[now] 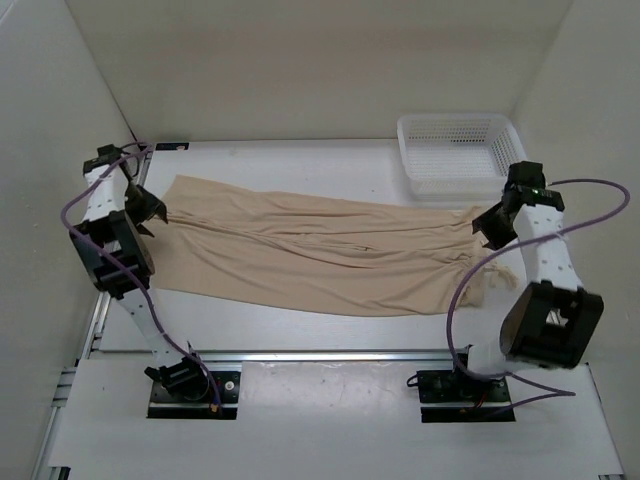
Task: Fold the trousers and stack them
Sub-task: Fold the trousers
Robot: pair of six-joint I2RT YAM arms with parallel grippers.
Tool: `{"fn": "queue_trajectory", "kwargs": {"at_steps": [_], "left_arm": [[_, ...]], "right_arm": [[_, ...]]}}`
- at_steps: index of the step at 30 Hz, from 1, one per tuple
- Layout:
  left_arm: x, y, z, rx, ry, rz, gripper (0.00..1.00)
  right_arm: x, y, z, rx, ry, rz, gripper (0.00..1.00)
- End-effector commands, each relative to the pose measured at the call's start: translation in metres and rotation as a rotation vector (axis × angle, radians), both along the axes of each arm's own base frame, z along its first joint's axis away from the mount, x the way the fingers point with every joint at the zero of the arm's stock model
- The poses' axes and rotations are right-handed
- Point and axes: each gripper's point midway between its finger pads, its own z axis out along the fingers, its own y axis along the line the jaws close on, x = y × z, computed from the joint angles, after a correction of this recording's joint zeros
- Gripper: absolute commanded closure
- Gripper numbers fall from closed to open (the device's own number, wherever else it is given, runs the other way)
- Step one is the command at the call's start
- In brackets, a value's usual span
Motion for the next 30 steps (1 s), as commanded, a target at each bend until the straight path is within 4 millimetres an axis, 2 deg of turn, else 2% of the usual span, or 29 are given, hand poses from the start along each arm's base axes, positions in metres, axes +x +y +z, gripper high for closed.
{"fn": "queue_trajectory", "kwargs": {"at_steps": [1, 2, 3, 4, 5, 7, 12, 14, 17, 18, 19, 20, 21, 24, 25, 26, 27, 30], "left_arm": [[-0.051, 0.028, 0.023, 0.077, -0.004, 0.139, 0.41], [-0.063, 0.029, 0.015, 0.070, 0.015, 0.155, 0.44], [-0.078, 0.039, 0.007, 0.083, 0.041, 0.227, 0.47], [-0.099, 0.035, -0.013, 0.064, 0.087, 0.242, 0.50], [-0.108, 0.039, -0.014, 0.074, 0.079, 0.277, 0.52], [-0.128, 0.044, -0.029, 0.060, 0.108, 0.322, 0.53], [-0.122, 0.052, -0.040, 0.055, 0.118, 0.331, 0.51], [-0.121, 0.053, -0.048, 0.048, 0.137, 0.319, 0.48], [-0.122, 0.056, -0.054, 0.062, 0.153, 0.321, 0.45], [-0.124, 0.055, -0.062, 0.052, 0.175, 0.320, 0.45], [-0.124, 0.055, -0.062, 0.052, 0.175, 0.320, 0.45], [-0.123, 0.056, -0.066, 0.050, 0.180, 0.319, 0.45], [-0.126, 0.053, -0.072, 0.040, 0.197, 0.327, 0.49], [-0.124, 0.055, -0.072, 0.041, 0.195, 0.327, 0.61], [-0.124, 0.055, -0.072, 0.041, 0.195, 0.327, 0.78], [-0.124, 0.055, -0.072, 0.041, 0.195, 0.327, 0.86], [-0.123, 0.053, -0.072, 0.031, 0.191, 0.317, 0.90], [-0.116, 0.045, -0.058, 0.013, 0.138, 0.301, 0.90]], "right_arm": [[-0.020, 0.007, 0.015, -0.039, -0.030, 0.144, 0.53], [-0.029, 0.010, 0.014, -0.038, -0.030, 0.186, 0.52], [-0.033, 0.013, 0.014, -0.033, -0.034, 0.204, 0.52], [-0.036, 0.017, 0.014, -0.019, -0.040, 0.226, 0.52], [-0.042, 0.020, 0.014, -0.015, -0.049, 0.240, 0.52], [-0.044, 0.024, 0.019, -0.005, -0.072, 0.260, 0.51], [-0.054, 0.048, 0.021, 0.105, -0.106, 0.322, 0.51], [-0.056, 0.051, 0.023, 0.113, -0.110, 0.337, 0.51], [-0.064, 0.054, 0.024, 0.123, -0.104, 0.349, 0.35], [-0.071, 0.055, 0.022, 0.129, -0.090, 0.348, 0.17], [-0.073, 0.056, 0.024, 0.128, -0.092, 0.348, 0.13], [-0.076, 0.054, 0.024, 0.114, -0.086, 0.342, 0.13], [-0.081, 0.052, 0.022, 0.107, -0.063, 0.334, 0.20], [-0.091, 0.046, 0.026, 0.066, -0.063, 0.305, 0.28], [-0.097, 0.045, 0.022, 0.068, -0.042, 0.285, 0.34], [-0.100, 0.042, 0.023, 0.048, -0.038, 0.267, 0.36], [-0.103, 0.040, 0.021, 0.042, -0.031, 0.253, 0.38], [-0.126, 0.041, 0.001, 0.075, 0.071, 0.181, 0.44]]}}
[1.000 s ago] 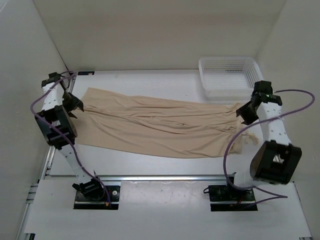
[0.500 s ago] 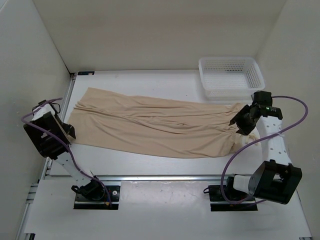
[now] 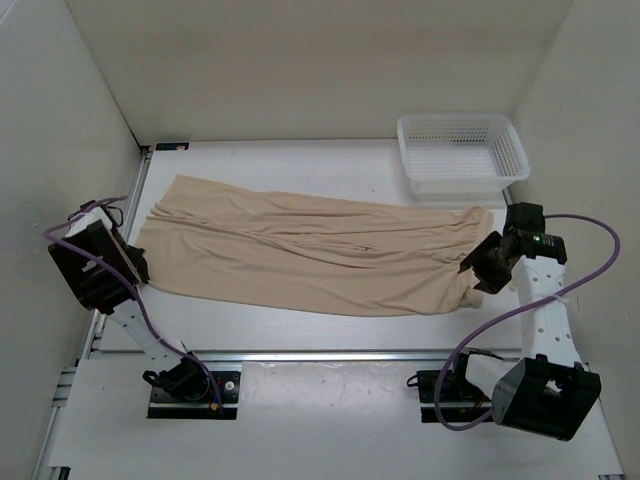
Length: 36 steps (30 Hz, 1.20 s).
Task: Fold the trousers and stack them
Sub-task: Fold the trousers
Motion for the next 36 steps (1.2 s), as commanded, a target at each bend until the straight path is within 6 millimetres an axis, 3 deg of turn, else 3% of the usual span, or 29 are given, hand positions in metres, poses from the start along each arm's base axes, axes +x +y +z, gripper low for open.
{"fn": "queue_trajectory", "kwargs": {"at_steps": [1, 5, 9, 11, 15, 20, 21, 27, 36], "left_arm": [[0.019, -0.001, 0.026, 0.040, -0.109, -0.023, 0.90], [0.036, -0.027, 0.062, 0.092, -0.208, -0.115, 0.90], [0.044, -0.026, 0.078, 0.108, -0.257, -0.109, 0.90], [0.048, -0.033, 0.086, 0.099, -0.290, -0.114, 0.90], [0.052, -0.048, 0.094, 0.104, -0.315, -0.150, 0.90], [0.055, -0.049, 0.094, 0.110, -0.311, -0.157, 0.90], [0.055, -0.049, 0.094, 0.110, -0.311, -0.157, 0.90], [0.057, -0.054, 0.091, 0.109, -0.300, -0.175, 0.90], [0.058, -0.051, 0.115, 0.144, -0.332, -0.152, 0.90]], "right_arm": [[-0.038, -0.002, -0.027, 0.009, 0.158, -0.099, 0.45], [-0.053, 0.005, -0.041, 0.064, 0.179, -0.217, 0.49], [-0.053, 0.002, -0.055, 0.055, 0.188, -0.271, 0.52], [-0.050, -0.009, -0.067, 0.006, 0.231, -0.307, 0.53], [-0.039, -0.011, -0.086, 0.013, 0.295, -0.317, 0.55], [-0.013, -0.030, -0.100, -0.062, 0.258, -0.317, 0.52], [-0.007, -0.034, -0.098, -0.077, 0.256, -0.321, 0.48], [0.017, -0.045, -0.097, -0.108, 0.246, -0.332, 0.48], [0.032, -0.048, -0.099, -0.132, 0.260, -0.319, 0.77]]}}
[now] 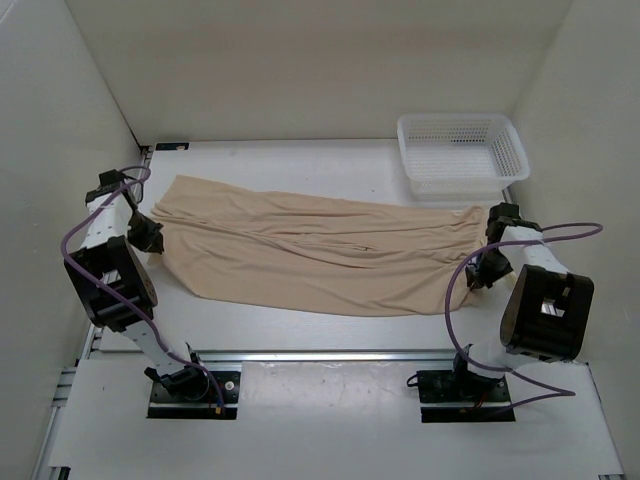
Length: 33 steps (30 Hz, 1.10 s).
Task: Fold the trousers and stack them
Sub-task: Fold the trousers
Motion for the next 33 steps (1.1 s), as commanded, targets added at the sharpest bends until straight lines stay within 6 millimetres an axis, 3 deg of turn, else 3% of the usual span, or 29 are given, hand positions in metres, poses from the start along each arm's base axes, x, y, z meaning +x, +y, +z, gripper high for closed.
{"fn": "queue_trajectory", "kwargs": {"at_steps": [1, 4, 9, 14, 15, 19, 25, 33], "left_arm": [[0.012, 0.007, 0.051, 0.070, -0.132, 0.019, 0.90], [0.013, 0.007, 0.061, 0.076, -0.146, 0.019, 0.90], [0.013, 0.009, 0.079, 0.094, -0.168, 0.023, 0.90], [0.012, 0.009, 0.084, 0.101, -0.176, 0.014, 0.90], [0.014, 0.010, 0.087, 0.105, -0.185, 0.014, 0.90], [0.016, 0.009, 0.091, 0.101, -0.198, 0.011, 0.90], [0.020, 0.011, 0.097, 0.105, -0.208, 0.011, 0.90], [0.020, 0.011, 0.096, 0.105, -0.198, 0.003, 0.90]], "right_arm": [[0.008, -0.004, 0.005, -0.031, -0.017, 0.014, 0.88], [0.003, -0.003, 0.005, -0.032, -0.018, 0.014, 1.00], [-0.005, 0.003, 0.013, -0.017, -0.049, 0.017, 1.00], [-0.021, 0.004, 0.022, -0.028, -0.055, 0.024, 0.31], [-0.023, 0.004, 0.021, -0.028, -0.055, 0.024, 0.29], [-0.028, 0.016, 0.024, 0.004, -0.063, 0.038, 0.29], [-0.034, 0.041, 0.009, 0.050, -0.015, 0.013, 0.41], [-0.020, 0.039, -0.012, 0.022, 0.018, -0.005, 0.49]]}}
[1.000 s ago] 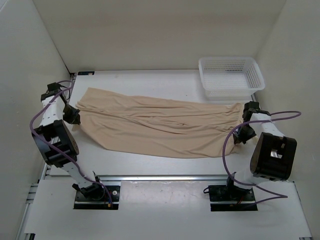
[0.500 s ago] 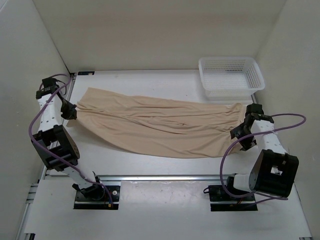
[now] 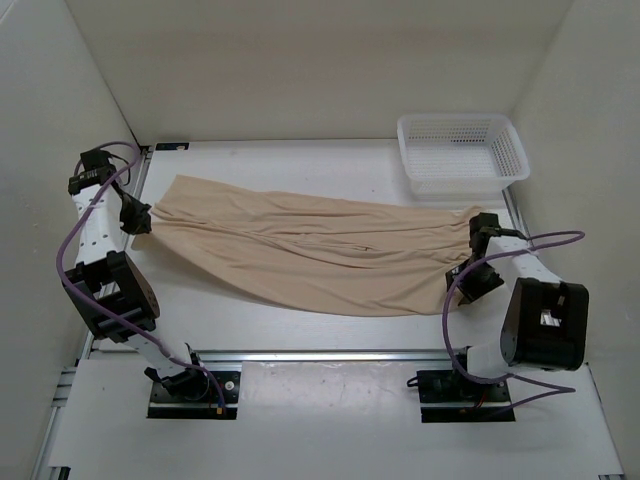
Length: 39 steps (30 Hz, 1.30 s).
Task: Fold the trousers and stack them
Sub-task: Fold the trousers
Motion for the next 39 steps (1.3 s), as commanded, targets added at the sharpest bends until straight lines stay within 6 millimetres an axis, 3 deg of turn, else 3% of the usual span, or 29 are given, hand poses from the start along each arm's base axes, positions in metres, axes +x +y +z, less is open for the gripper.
{"fn": "queue_trajectory", "kwargs": {"at_steps": [1, 6, 8, 12, 13, 15, 19, 24, 29, 32, 36, 38, 39], "left_arm": [[0.001, 0.000, 0.022, 0.027, -0.045, -0.008, 0.90], [0.001, 0.000, 0.022, 0.027, -0.045, -0.008, 0.90], [0.000, 0.002, 0.022, 0.035, -0.041, -0.004, 0.90], [-0.001, 0.005, 0.022, 0.035, -0.041, 0.006, 0.90], [-0.001, 0.005, 0.022, 0.035, -0.041, 0.006, 0.90], [0.000, 0.009, 0.025, 0.040, -0.051, 0.015, 0.90], [-0.003, 0.014, 0.036, 0.040, -0.069, 0.032, 0.90], [-0.012, 0.022, 0.054, 0.052, -0.114, 0.061, 0.90], [-0.007, 0.021, 0.064, 0.057, -0.136, 0.022, 0.90], [-0.001, 0.024, 0.072, 0.067, -0.156, 0.022, 0.90], [0.026, 0.015, 0.068, 0.055, -0.153, -0.019, 0.90], [0.039, 0.012, 0.073, 0.064, -0.166, -0.030, 0.90], [0.044, 0.014, 0.066, 0.058, -0.151, -0.030, 0.90]], "right_arm": [[0.005, -0.003, -0.010, -0.030, 0.016, -0.039, 0.49], [0.000, -0.001, -0.021, -0.046, 0.044, -0.041, 0.47], [0.000, -0.008, -0.021, -0.090, 0.043, -0.056, 0.53], [0.003, -0.009, -0.013, -0.103, 0.026, -0.048, 0.78], [0.000, -0.008, -0.013, -0.102, 0.037, -0.048, 0.91], [0.000, -0.008, -0.004, -0.103, 0.010, -0.049, 1.00], [-0.008, -0.017, 0.023, -0.152, -0.050, -0.049, 1.00], [-0.031, -0.023, 0.055, -0.191, -0.117, -0.030, 1.00], [-0.034, -0.032, 0.085, -0.245, -0.180, -0.025, 1.00], [-0.022, -0.039, 0.105, -0.284, -0.233, -0.019, 1.00], [0.009, -0.050, 0.131, -0.342, -0.279, -0.023, 1.00], [0.023, -0.053, 0.134, -0.358, -0.271, -0.015, 1.00], [0.031, -0.053, 0.137, -0.358, -0.283, -0.018, 1.00]]}}
